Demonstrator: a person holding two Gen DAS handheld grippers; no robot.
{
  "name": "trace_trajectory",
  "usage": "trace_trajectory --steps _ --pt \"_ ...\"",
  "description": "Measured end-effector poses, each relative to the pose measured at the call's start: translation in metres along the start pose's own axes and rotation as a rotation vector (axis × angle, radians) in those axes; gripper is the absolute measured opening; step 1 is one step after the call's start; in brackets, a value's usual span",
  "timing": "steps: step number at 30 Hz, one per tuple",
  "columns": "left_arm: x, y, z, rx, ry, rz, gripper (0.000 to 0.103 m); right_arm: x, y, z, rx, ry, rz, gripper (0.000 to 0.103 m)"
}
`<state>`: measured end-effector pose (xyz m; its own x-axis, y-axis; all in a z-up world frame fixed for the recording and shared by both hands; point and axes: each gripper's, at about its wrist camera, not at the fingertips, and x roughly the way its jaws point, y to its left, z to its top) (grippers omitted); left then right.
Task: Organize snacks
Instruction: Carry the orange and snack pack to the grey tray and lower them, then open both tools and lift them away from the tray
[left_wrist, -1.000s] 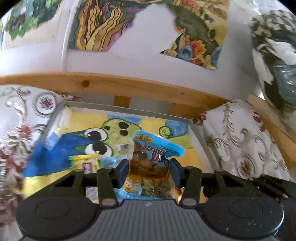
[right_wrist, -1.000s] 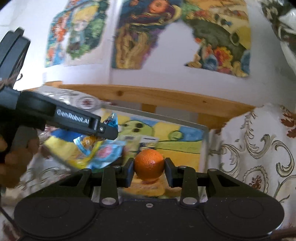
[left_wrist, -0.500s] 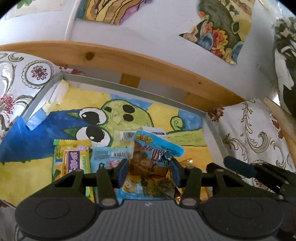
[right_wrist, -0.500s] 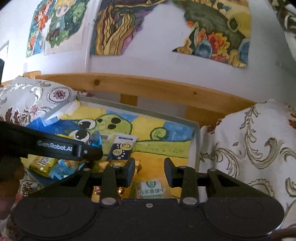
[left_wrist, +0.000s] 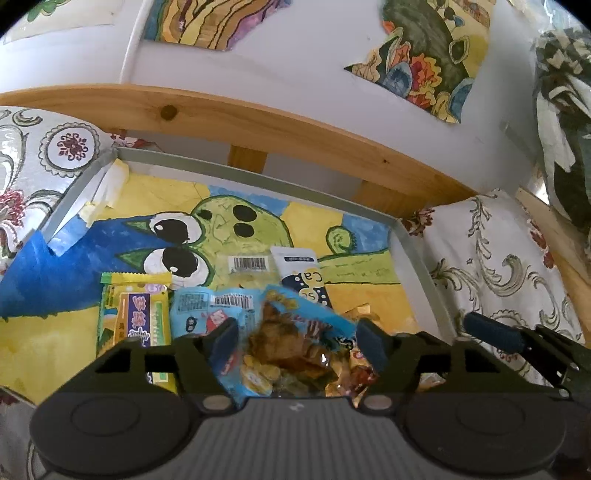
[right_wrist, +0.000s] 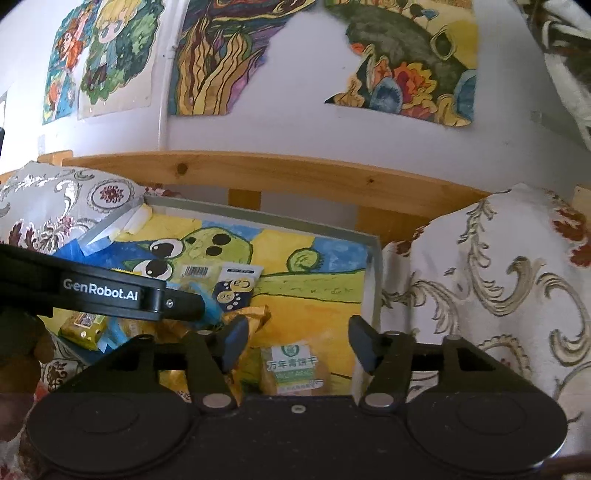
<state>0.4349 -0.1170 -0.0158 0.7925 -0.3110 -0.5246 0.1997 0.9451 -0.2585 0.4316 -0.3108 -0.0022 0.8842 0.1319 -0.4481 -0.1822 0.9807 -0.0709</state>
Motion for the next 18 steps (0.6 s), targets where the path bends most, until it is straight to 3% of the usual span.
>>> trace_trajectory --steps 6,10,18 --pt "-0.017 -0.003 0.003 -0.018 -0.025 0.006 0.092 -0.024 -0.004 0.008 0.013 -0.031 -0.030 0.087" --pt "-0.041 -0.001 0.002 -0.020 -0.081 0.029 0.101 -0.046 -0.004 0.012 0.024 -0.061 -0.056 0.102" --pt "-0.093 0.011 -0.004 -0.052 -0.160 0.098 0.102 -0.088 0.004 0.012 0.037 -0.082 -0.070 0.102"
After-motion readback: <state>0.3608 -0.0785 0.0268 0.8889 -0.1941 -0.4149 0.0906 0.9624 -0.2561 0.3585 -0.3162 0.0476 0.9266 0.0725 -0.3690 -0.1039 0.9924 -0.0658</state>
